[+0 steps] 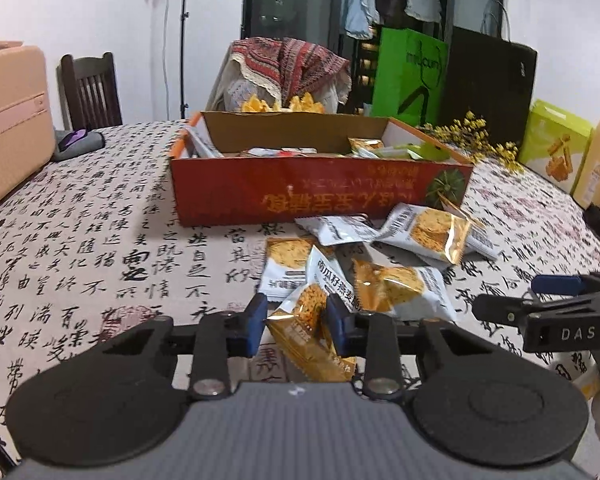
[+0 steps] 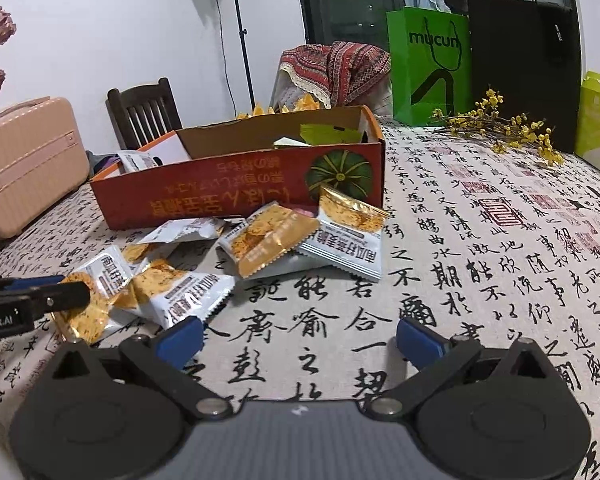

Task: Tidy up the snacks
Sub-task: 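Grasp a cracker packet with the left tool while the right tool lowers toward another, then grasp a white cracker packet with the right tool while the left tool holds its packet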

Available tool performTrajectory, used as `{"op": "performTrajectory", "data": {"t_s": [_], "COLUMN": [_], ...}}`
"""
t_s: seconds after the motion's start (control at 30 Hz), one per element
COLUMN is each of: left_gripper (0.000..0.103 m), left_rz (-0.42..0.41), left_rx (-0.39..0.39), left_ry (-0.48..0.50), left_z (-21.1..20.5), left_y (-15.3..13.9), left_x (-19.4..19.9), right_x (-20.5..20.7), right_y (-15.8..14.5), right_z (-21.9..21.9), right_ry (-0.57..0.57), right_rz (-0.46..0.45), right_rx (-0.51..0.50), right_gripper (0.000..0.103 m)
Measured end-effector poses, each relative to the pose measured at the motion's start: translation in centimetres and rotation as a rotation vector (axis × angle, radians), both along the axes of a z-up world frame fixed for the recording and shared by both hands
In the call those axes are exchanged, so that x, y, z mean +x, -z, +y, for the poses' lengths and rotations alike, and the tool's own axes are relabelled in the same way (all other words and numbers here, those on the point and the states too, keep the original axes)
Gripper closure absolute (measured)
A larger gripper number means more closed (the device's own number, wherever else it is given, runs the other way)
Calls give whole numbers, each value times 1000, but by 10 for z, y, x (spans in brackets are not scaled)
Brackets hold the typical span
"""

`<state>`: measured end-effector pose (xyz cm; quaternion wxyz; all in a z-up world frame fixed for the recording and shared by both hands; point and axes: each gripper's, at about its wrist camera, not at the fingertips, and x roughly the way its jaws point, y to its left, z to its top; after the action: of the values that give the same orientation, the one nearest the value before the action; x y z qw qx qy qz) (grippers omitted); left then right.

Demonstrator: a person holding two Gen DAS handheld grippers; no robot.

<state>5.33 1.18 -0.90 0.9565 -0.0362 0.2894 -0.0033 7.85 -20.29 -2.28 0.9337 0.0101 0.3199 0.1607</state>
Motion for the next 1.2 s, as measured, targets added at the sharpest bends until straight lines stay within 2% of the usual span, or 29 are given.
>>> {"op": "performTrajectory", "data": {"t_s": [0.3,0.6,0.63,0.67,0.73,0.83,0.9,1.0,1.07,1.13,1.2], "left_gripper": [71,72,67,56,43,34,25,23,19,19,19], "left_rz": [-21,-36,-32,-28,-32,-39,-43,-40,-37,-35,-32], "left_rx": [-73,-110,-107,-103,-95,-92,-93,-97,-101,-103,-104], "left_ry": [-48,-75,-71,-65,-60,-56,-61,-68,-75,-78,-80], "left_z": [27,46,45,44,42,42,45,48,49,49,50], "left_y": [-3,-5,-4,-3,-2,-2,-1,-1,0,0,1], "left_x": [-4,-6,-6,-6,-8,-9,-9,-8,-6,-6,-5], "right_x": [-4,-3,-1,1,7,17,20,23,25,25,24], "right_y": [-4,-9,-8,-8,-6,-3,-1,0,1,1,1], "right_z": [14,48,54,60,69,80,86,91,92,91,89], "right_ry": [-20,-115,-128,-135,-139,-150,-161,-182,-187,-181,-183], "right_rz": [-16,-34,-35,-33,-21,-3,-1,-4,-3,-11,-17], "right_rx": [-9,-40,-51,-61,-78,-90,-101,-98,-98,-106,-101], "right_gripper": [0,0,0,0,0,2,4,10,29,42,45]}}
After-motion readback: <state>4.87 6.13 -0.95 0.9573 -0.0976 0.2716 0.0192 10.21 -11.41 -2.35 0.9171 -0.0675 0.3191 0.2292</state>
